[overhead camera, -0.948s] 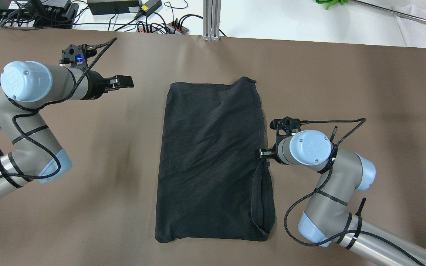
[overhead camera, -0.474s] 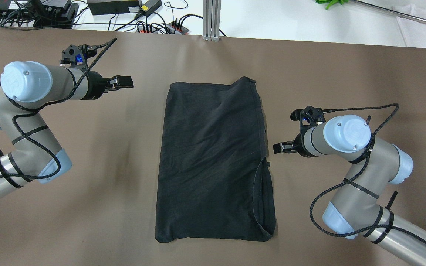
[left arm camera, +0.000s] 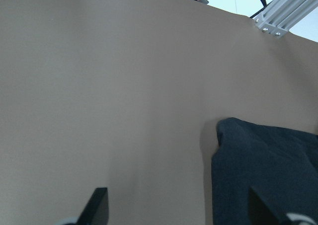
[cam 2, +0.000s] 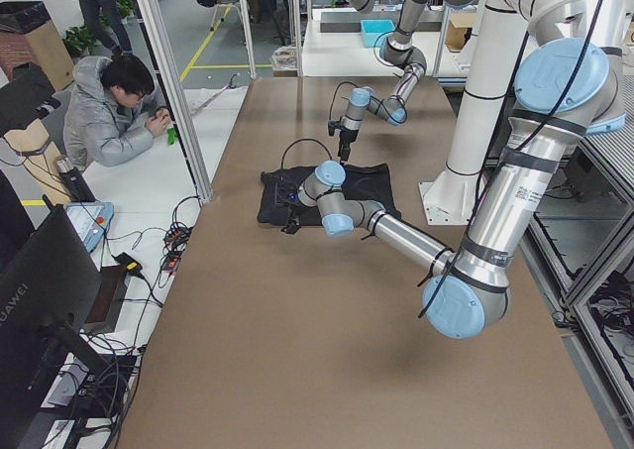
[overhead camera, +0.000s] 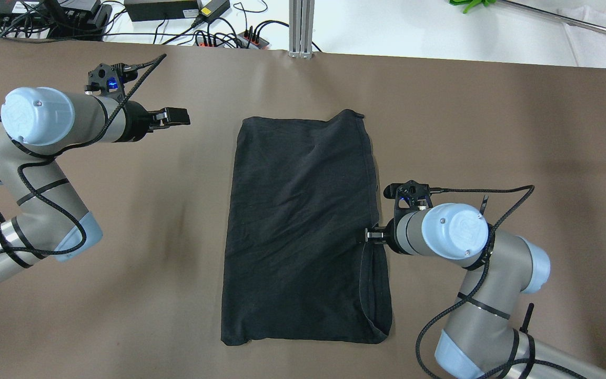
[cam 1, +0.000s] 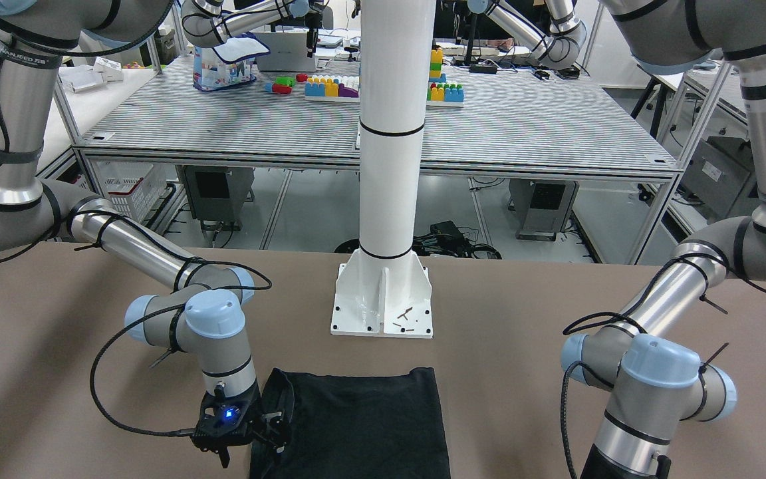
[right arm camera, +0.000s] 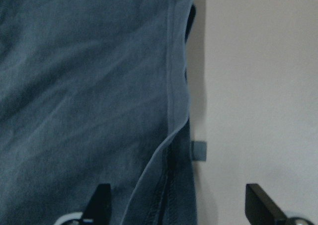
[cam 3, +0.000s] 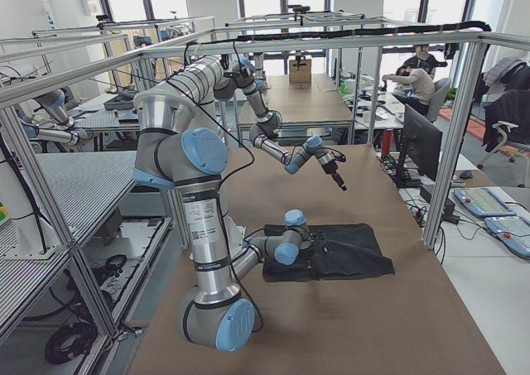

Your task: Fold clothes

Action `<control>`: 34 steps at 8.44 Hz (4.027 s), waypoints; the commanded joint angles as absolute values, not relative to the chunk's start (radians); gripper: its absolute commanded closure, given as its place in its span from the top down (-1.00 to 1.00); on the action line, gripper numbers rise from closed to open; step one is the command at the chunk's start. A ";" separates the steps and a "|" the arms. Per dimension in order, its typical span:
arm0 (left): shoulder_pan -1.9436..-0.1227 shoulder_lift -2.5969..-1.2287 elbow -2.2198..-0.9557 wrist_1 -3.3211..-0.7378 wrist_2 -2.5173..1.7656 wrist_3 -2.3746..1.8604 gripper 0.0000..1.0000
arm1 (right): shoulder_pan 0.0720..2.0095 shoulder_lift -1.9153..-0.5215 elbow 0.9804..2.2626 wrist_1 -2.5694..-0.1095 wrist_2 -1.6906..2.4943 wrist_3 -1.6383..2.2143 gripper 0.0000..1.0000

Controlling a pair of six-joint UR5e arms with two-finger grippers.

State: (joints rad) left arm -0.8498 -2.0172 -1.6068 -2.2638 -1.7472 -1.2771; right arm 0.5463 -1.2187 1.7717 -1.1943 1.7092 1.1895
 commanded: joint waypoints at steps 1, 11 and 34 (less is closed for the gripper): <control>-0.850 -2.014 -1.611 -2.264 -1.747 -1.278 1.00 | 0.438 -1.218 1.775 -1.225 1.613 1.258 0.89; -0.850 -2.017 -1.608 -2.264 -1.746 -1.275 1.00 | 0.478 -1.355 1.989 -1.226 1.701 1.212 0.89; -0.851 -2.014 -1.611 -2.264 -1.744 -1.278 1.00 | 0.385 -1.425 1.830 -0.694 1.659 1.821 0.89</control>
State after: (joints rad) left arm -0.8499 -2.0148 -1.6109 -2.2642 -1.7456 -1.2778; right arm 0.4419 -1.3495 1.8202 -0.7521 1.7521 1.7144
